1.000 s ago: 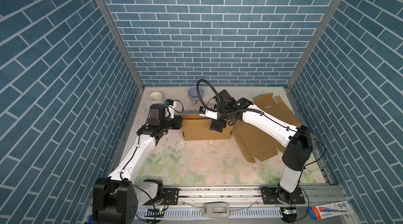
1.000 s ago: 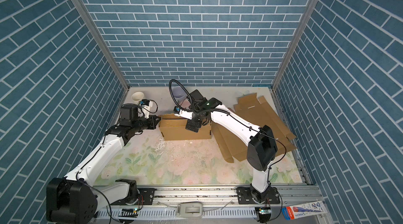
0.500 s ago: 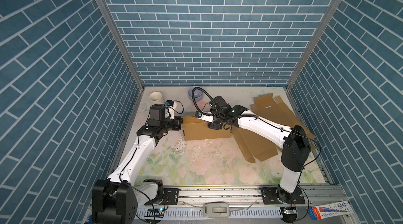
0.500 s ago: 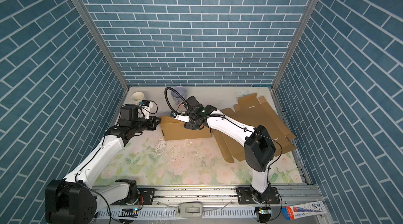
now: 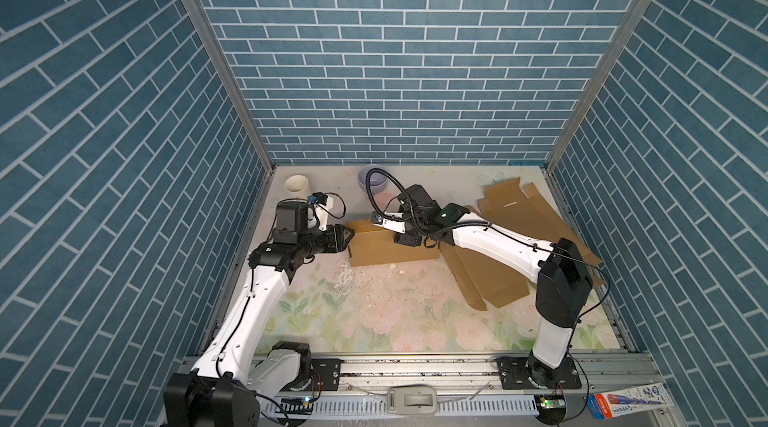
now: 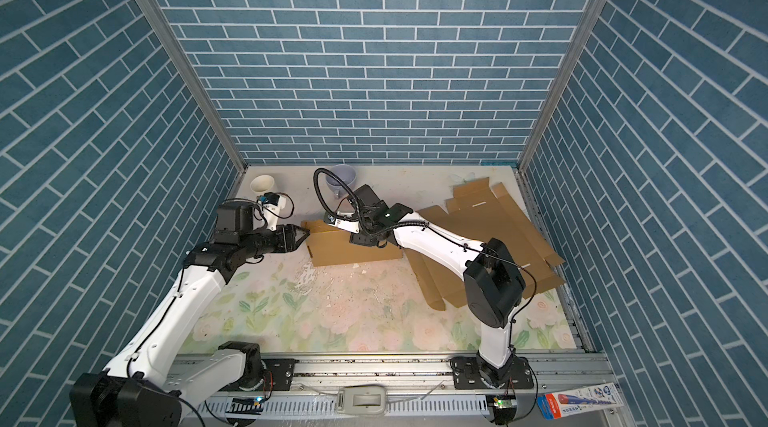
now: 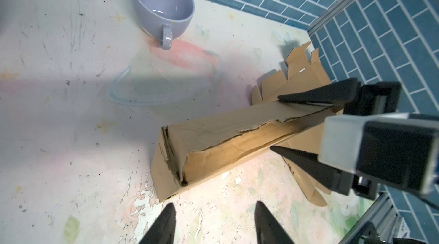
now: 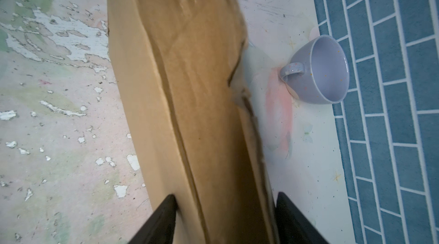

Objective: Fold the paper box
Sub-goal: 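Grip the box's top edge with the right gripper while the left holds its end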

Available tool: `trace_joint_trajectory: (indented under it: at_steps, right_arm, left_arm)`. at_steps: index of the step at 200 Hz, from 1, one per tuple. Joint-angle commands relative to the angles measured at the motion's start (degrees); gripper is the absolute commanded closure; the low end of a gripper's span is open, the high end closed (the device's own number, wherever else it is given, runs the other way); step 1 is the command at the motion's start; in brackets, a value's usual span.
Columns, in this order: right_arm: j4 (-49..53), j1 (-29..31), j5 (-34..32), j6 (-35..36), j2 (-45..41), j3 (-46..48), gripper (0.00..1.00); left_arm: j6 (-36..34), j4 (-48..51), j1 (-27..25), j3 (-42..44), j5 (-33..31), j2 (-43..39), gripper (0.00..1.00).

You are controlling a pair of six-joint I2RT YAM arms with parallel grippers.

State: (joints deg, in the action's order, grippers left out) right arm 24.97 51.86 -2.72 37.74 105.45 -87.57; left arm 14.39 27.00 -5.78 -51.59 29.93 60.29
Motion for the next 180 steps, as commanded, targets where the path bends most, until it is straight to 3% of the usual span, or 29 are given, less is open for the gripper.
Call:
trace_joint_trajectory:
  at_steps: [1, 73, 111, 149, 180]
  right_arm:
    - [2.5, 0.5, -1.3, -1.6, 0.7, 3.3, 0.34]
    - [1.1, 1.3, -1.7, -2.8, 0.4, 5.4, 0.35]
    - [0.7, 1.3, -1.6, -3.1, 0.2, 5.9, 0.35]
    - [1.0, 1.3, -2.1, -3.1, 0.3, 6.0, 0.35]
    - [1.0, 1.5, -1.9, -3.6, 0.3, 5.7, 0.36]
  left_arm:
    - [3.9, -2.5, 1.3, -1.6, 0.8, 1.6, 0.45]
    - [8.5, -9.7, 1.4, -2.6, -3.3, 10.0, 0.46]
    - [8.9, -10.7, 2.0, -0.6, -3.5, 9.7, 0.50]
    - [9.6, -9.4, 2.7, -5.0, -1.9, 6.7, 0.46]
    - [9.9, -11.0, 2.7, -6.4, -1.1, 10.2, 0.46]
